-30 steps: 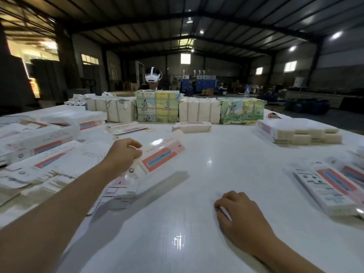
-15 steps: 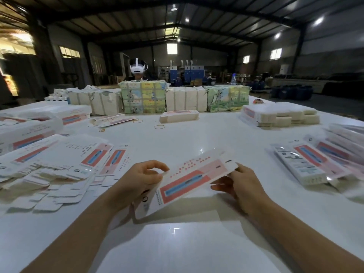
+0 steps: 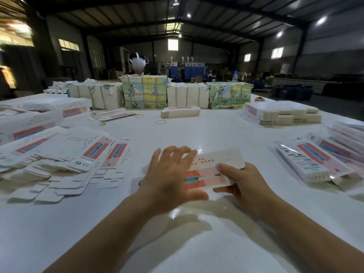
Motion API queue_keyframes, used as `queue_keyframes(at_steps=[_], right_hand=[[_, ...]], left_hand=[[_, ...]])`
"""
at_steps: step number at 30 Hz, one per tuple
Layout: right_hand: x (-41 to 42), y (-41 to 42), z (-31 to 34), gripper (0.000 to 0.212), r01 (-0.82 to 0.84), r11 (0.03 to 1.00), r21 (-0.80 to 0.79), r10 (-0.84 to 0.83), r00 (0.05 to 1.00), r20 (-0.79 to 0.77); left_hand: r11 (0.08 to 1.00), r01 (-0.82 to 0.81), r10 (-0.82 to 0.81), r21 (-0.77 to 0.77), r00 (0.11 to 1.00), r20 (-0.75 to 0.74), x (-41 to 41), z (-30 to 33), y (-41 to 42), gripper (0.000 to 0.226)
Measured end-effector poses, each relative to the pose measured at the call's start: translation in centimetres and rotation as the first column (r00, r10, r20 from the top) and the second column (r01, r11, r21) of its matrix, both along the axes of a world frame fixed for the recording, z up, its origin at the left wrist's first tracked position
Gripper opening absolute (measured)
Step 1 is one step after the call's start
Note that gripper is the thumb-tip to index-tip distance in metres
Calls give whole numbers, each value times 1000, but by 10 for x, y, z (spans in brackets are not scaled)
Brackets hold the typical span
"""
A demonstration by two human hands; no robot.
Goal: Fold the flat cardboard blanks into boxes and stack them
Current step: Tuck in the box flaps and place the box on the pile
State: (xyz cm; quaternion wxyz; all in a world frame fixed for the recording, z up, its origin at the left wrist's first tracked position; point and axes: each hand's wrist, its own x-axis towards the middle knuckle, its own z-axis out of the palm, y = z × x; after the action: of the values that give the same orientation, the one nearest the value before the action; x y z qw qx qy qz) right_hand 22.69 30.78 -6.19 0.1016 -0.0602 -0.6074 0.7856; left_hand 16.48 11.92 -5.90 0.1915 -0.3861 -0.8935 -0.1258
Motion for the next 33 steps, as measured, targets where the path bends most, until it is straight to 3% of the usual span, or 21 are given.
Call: queue_keyframes(at_steps=[3,6,11,14,18,22,27,33], right_hand=[[2,-4,0,23,-104,995,9,104,994,-28],[4,-6,4,35,-200,978,-60,198,979,-47],[4,-6,5,38,-222,964,-144,215,975,-63],[4,-5,4,31,-196,978,-66,190,978,-91],[8,-6,5,14,-126,969,213,161,975,-156],[10,-7,4,30,29,900,435,65,978,-200],[8,-3,6,33,76,884,462,8,984,-176],[8,-4,2,21,78,952,297,-26,984,-174]], left_hand=[[999,-26,24,-21,998,-63,7,-9,16,108],[997,19,-10,70,991,-135,7,-6,12,103],[973,98,-42,211,966,-254,8,3,7,93],[978,88,-43,191,972,-229,12,4,8,94],[990,59,-30,129,975,-219,12,4,6,94],[999,1,9,45,973,-231,13,6,12,95],[998,-27,38,58,979,-199,13,12,18,84],[987,-33,61,155,982,-179,13,13,10,69]])
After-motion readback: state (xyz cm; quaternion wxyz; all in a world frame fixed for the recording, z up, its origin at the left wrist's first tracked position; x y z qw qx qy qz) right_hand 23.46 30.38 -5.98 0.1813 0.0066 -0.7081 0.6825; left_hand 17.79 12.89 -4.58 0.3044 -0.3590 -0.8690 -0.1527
